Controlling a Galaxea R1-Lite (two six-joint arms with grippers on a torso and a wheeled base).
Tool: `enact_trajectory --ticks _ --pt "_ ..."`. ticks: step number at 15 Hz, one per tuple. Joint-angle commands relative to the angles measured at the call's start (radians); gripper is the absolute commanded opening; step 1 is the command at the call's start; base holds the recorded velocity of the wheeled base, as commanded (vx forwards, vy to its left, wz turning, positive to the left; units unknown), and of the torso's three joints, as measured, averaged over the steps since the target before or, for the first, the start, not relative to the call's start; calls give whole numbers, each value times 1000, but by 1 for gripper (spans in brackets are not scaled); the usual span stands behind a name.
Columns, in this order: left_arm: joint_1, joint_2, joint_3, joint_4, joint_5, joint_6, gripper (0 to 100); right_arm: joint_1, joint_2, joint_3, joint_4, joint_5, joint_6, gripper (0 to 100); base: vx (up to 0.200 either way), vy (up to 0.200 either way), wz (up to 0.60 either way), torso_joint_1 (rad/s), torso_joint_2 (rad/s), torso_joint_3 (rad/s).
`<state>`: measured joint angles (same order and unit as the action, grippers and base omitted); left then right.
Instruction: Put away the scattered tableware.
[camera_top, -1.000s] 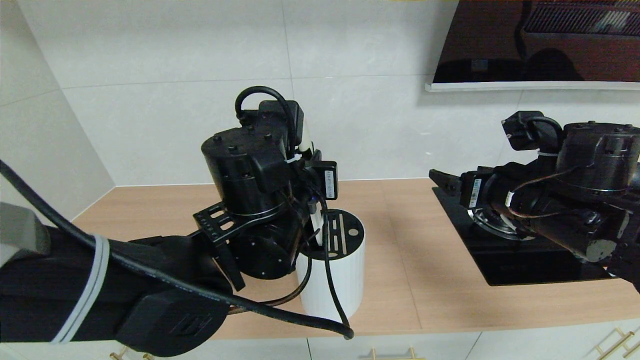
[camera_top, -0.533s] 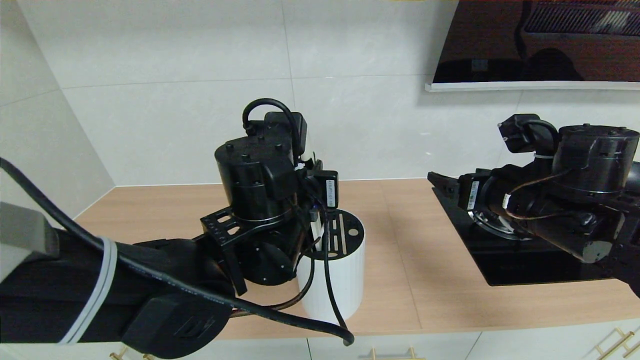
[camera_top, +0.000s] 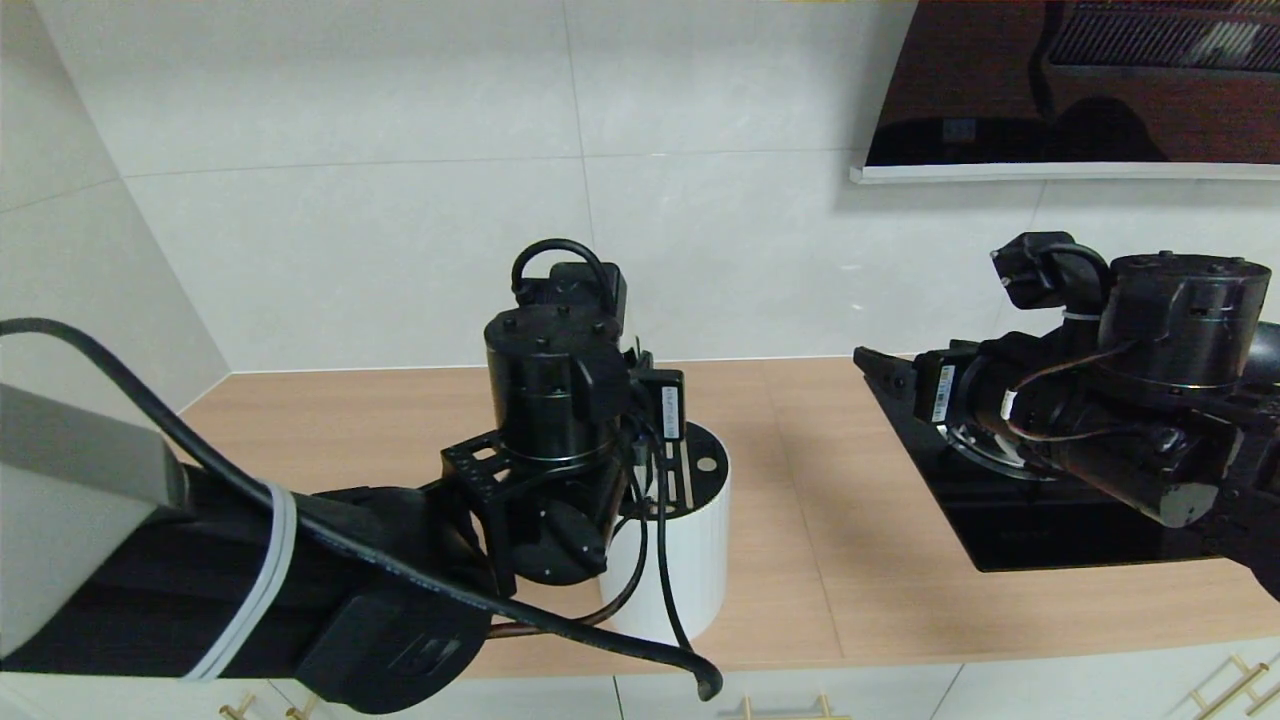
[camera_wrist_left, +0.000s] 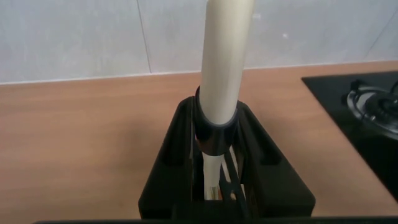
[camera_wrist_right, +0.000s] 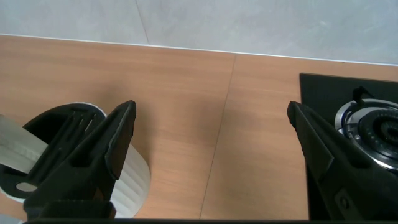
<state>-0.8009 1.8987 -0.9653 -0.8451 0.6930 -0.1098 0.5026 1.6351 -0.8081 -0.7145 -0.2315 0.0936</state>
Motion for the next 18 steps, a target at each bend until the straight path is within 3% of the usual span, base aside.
enact_trajectory --ticks 1,16,17,18 --pt "0 29 11 0 0 -2 0 1 0 0 0 0 0 100 0 0 0 0 0 0" --pt "2 92 46 0 -3 -8 0 1 0 3 0 -2 0 100 0 0 0 0 0 0" --pt "2 91 46 1 -3 -8 100 1 0 3 0 -2 0 100 0 0 0 0 0 0" --pt "2 89 46 0 -3 -8 100 1 0 3 0 -2 0 100 0 0 0 0 0 0"
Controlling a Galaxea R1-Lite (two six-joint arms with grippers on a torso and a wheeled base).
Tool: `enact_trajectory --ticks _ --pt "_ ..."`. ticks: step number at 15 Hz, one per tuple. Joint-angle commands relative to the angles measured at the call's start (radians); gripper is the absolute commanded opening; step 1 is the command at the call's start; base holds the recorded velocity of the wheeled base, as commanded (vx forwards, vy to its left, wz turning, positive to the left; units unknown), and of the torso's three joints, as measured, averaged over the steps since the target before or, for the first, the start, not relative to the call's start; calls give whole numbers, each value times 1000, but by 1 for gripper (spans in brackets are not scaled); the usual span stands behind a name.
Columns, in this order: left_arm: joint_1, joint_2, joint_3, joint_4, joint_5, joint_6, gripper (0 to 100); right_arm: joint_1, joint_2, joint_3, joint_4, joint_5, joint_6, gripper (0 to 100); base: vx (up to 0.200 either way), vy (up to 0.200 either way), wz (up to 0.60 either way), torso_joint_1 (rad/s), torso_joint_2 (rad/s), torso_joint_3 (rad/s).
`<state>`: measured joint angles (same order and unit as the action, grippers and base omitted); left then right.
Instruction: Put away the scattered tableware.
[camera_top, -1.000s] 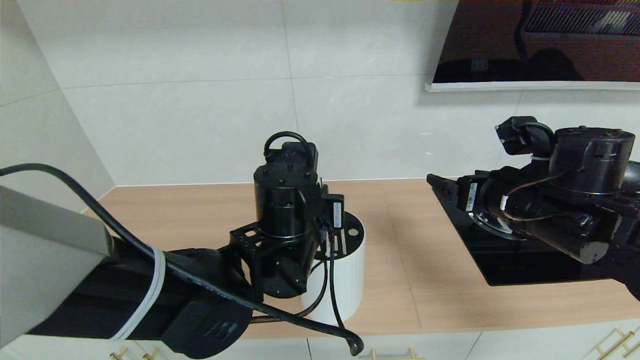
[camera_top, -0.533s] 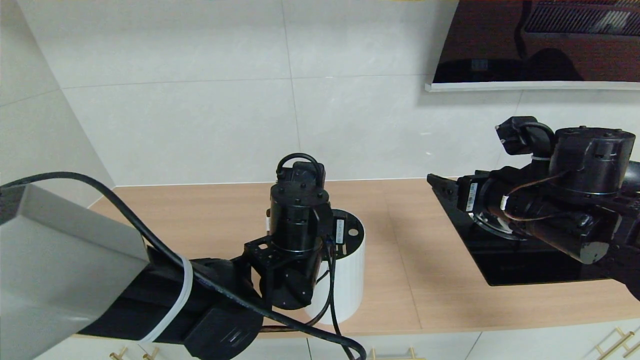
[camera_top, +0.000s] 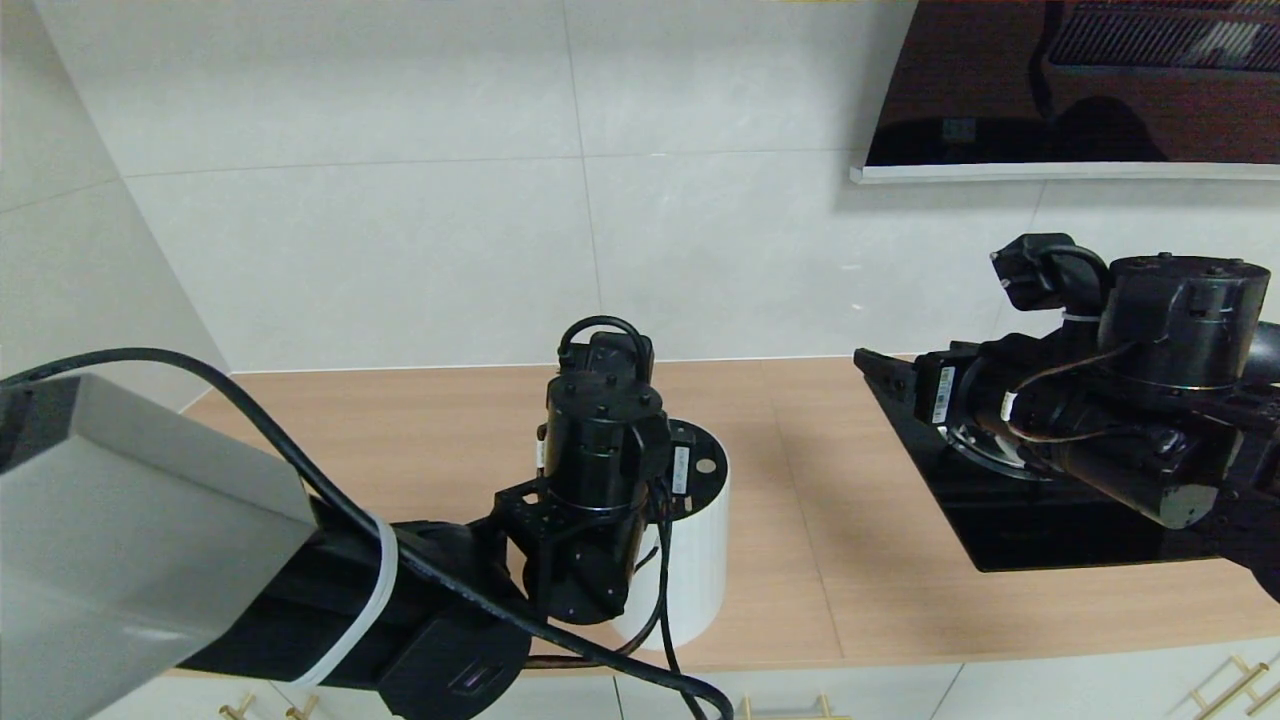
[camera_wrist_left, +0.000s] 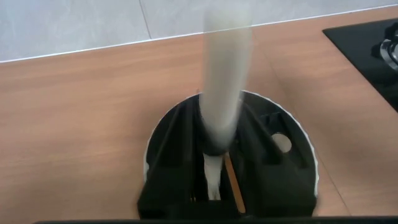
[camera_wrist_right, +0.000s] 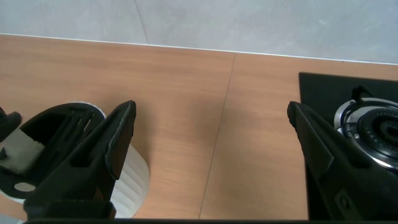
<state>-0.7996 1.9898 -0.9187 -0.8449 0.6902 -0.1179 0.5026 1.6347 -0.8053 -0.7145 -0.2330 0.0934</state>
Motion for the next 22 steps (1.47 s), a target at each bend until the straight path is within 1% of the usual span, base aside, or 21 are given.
enact_trajectory --ticks 1,7,9,11,14,15,17,18,19,20,21,22 --pt "0 -2 0 0 0 0 100 1 1 0 0 -2 0 100 0 0 0 0 0 0" --pt "0 -9 0 0 0 0 100 1 1 0 0 -2 0 100 0 0 0 0 0 0" --pt "-1 -42 8 0 -3 0 100 1 -3 0 0 -3 0 100 0 0 0 0 0 0" --pt "0 -131 14 0 -28 0 100 1 -35 8 0 -3 0 100 0 0 0 0 0 0" --pt "0 -321 29 1 -112 -2 100 1 -110 37 0 -5 -21 100 0 0 0 0 0 0" --pt "3 -396 57 3 -149 0 100 1 -144 41 0 -22 -26 100 0 0 0 0 0 0" --pt "54 -543 176 6 -213 18 100 -16 -220 118 0 -45 -21 100 0 0 0 0 0 0" --pt "94 -646 242 35 -256 27 100 -67 -288 189 0 -42 -24 100 0 0 0 0 0 0" --pt "123 -747 291 96 -267 27 100 -98 -369 245 1 -39 -26 100 0 0 0 0 0 0" --pt "132 -799 310 132 -268 27 100 -104 -417 270 7 -39 -27 100 0 0 0 0 0 0" --pt "151 -933 357 224 -276 26 100 -108 -544 341 12 -40 -29 100 0 0 0 0 0 0" --pt "189 -1031 397 299 -284 26 100 -113 -635 391 36 -46 -29 100 0 0 0 0 0 0"
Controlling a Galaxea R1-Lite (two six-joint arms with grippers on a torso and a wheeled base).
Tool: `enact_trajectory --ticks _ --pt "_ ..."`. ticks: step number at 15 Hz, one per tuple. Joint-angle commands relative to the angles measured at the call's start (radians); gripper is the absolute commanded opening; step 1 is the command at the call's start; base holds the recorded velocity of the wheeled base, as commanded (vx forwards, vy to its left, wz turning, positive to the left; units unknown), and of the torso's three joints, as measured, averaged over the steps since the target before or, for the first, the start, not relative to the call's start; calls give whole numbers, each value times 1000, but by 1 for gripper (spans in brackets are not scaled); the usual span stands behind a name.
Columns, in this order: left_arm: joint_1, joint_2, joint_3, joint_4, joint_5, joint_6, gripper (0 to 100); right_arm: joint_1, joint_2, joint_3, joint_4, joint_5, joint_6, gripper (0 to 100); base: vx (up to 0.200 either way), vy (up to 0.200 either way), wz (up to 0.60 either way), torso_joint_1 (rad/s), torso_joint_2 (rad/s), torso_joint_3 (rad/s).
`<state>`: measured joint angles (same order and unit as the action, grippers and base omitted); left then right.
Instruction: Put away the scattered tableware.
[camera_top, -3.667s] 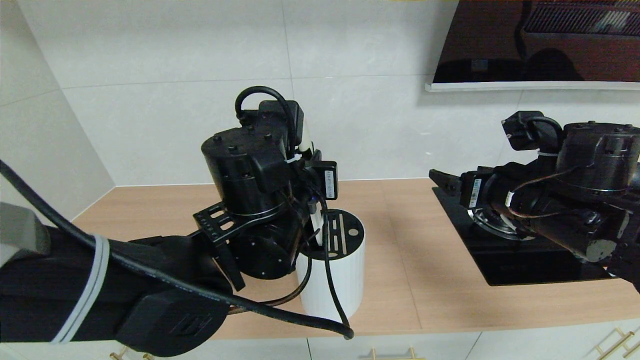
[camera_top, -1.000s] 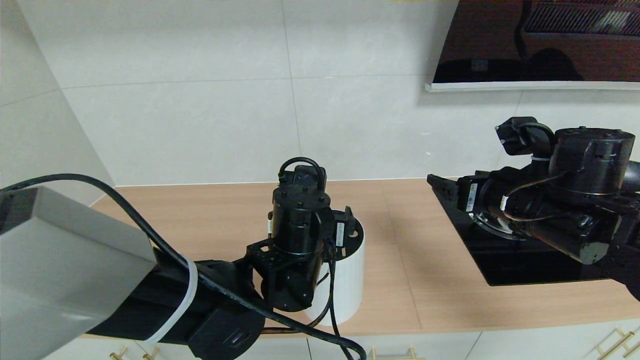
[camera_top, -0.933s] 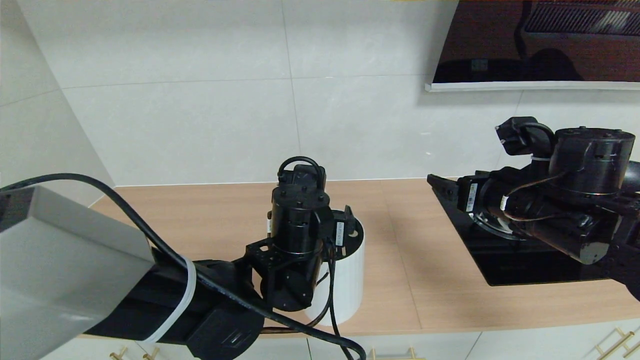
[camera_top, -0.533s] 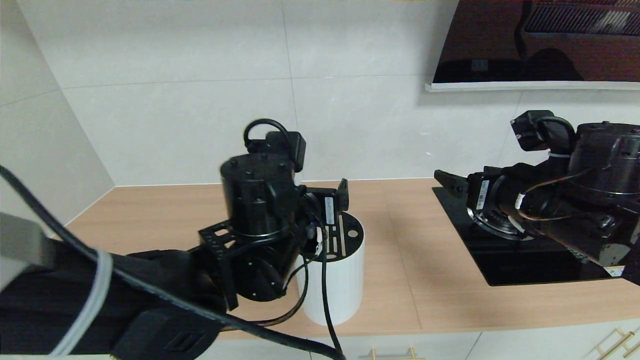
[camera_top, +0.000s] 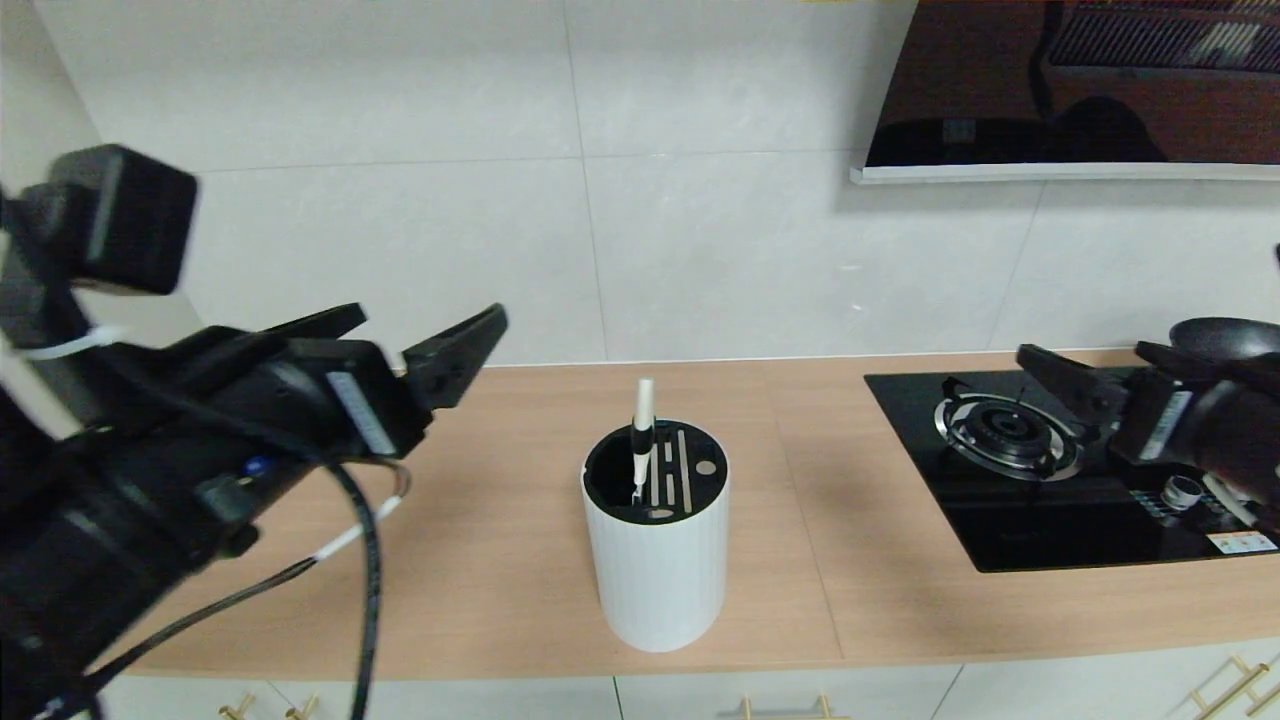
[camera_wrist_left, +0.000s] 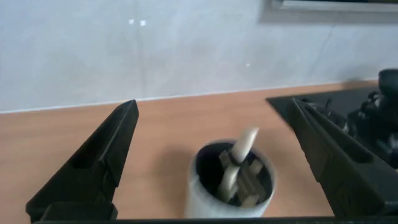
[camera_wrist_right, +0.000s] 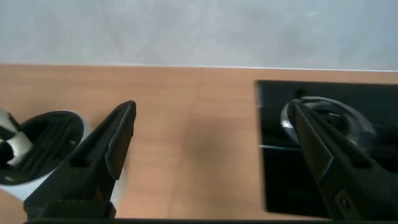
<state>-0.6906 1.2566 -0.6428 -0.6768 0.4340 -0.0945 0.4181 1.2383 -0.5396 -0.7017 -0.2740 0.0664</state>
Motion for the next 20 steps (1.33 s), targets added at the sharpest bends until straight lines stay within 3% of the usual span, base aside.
enact_trajectory --ticks 1,2,6,7,9,10,11,12,14,15,16,17,19,20 --pt "138 -384 153 195 -46 1 100 -56 -324 168 73 -4 0 100 0 0 0 0 0 0" --pt "171 -442 169 237 -61 -1 100 -79 -387 191 117 3 0 100 0 0 0 0 0 0" --pt "347 -898 180 620 -135 -10 100 -156 -853 191 564 1 -22 100 0 0 0 0 0 0" --pt "364 -928 176 646 -141 -10 100 -173 -884 191 587 4 -34 100 0 0 0 0 0 0" --pt "459 -1102 180 783 -186 -10 100 -234 -1100 208 688 55 -126 100 0 0 0 0 0 0" --pt "477 -1128 178 801 -192 -10 100 -248 -1139 208 708 73 -155 100 0 0 0 0 0 0" --pt "531 -1160 201 813 -181 -13 100 -288 -1137 216 706 76 -174 100 0 0 0 0 0 0" --pt "559 -1158 215 806 -149 -25 100 -295 -1139 217 703 76 -174 100 0 0 0 0 0 0" --pt "592 -1158 247 790 -101 -30 100 -395 -1182 221 671 93 -181 100 0 0 0 0 0 0" --pt "651 -1178 259 789 -106 -27 100 -426 -1223 222 708 139 -181 100 0 0 0 0 0 0" --pt "683 -1244 293 793 -150 -14 100 -421 -1237 230 726 147 -174 100 0 0 0 0 0 0" --pt "692 -1257 348 784 -184 10 100 -421 -1237 256 726 141 -166 100 0 0 0 0 0 0" --pt "694 -1257 476 741 -172 19 100 -421 -1237 336 691 150 -160 100 0 0 0 0 0 0" --pt "692 -1257 597 694 -202 45 100 -421 -1237 403 640 176 -143 100 0 0 0 0 0 0"
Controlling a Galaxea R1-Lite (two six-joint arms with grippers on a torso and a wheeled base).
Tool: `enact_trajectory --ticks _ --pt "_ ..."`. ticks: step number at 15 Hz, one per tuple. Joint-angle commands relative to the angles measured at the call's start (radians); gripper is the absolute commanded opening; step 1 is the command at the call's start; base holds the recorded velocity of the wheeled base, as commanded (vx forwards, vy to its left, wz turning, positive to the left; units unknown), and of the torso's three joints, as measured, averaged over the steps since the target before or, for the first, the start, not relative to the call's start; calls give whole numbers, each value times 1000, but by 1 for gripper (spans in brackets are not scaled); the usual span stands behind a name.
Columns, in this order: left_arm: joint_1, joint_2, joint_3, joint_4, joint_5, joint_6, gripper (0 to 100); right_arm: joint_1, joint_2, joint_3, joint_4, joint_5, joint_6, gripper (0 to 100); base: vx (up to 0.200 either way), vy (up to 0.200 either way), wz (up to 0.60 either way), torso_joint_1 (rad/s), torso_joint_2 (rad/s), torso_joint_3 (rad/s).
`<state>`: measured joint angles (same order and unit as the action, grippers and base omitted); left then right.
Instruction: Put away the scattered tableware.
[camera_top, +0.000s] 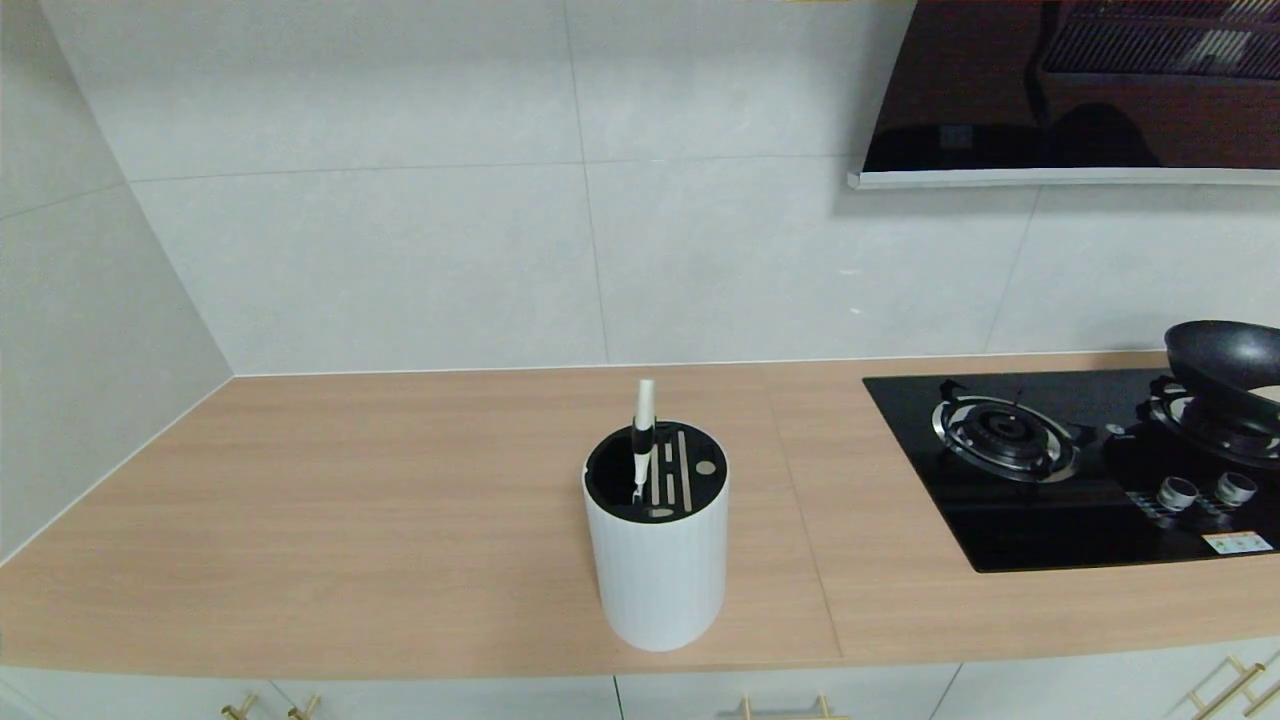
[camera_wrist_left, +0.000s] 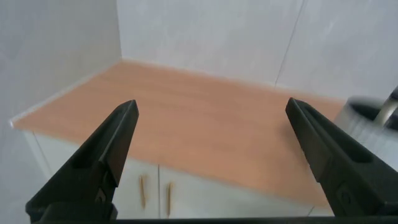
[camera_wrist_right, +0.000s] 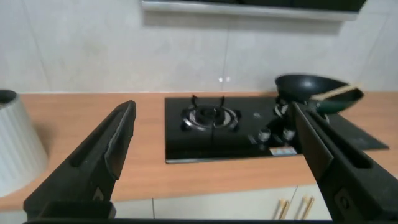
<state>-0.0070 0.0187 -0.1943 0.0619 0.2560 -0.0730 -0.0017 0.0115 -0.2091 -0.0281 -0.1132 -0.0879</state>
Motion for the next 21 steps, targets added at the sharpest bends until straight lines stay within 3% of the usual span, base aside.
enact_trajectory --ticks 1,2,4,6,8,12,13,14,15,16,21 --pt "9 -19 194 -94 -75 39 100 -1 -10 109 -75 49 13 100 0 0 0 0 0 0" --pt "9 -19 194 -94 -138 9 100 -1 -10 152 -118 102 13 100 0 0 0 0 0 0" --pt "9 -19 194 -91 -158 35 100 -1 -10 208 -113 182 14 100 0 0 0 0 0 0" --pt "9 -19 194 -59 -219 87 100 -1 -11 209 -52 196 51 100 0 0 0 0 0 0" --pt "9 -19 194 -56 -227 110 100 -1 -11 209 -21 198 54 100 0 0 0 0 0 0" --pt "7 -19 194 -57 -230 84 100 -1 -10 209 -19 311 34 100 0 0 0 0 0 0" --pt "7 -19 194 -59 -228 71 100 -1 -10 209 -21 305 37 100 0 0 0 0 0 0" --pt "9 -19 194 -59 -228 67 100 -1 -10 209 -21 254 42 100 0 0 0 0 0 0" --pt "7 -19 194 -59 -228 67 100 -1 -10 209 0 135 36 100 0 0 0 0 0 0" --pt "7 -19 194 -59 -228 67 100 -1 -2 208 40 112 46 100 0 0 0 0 0 0" --pt "9 -19 194 -59 -228 67 100 9 -4 209 27 129 62 100 0 0 0 0 0 0"
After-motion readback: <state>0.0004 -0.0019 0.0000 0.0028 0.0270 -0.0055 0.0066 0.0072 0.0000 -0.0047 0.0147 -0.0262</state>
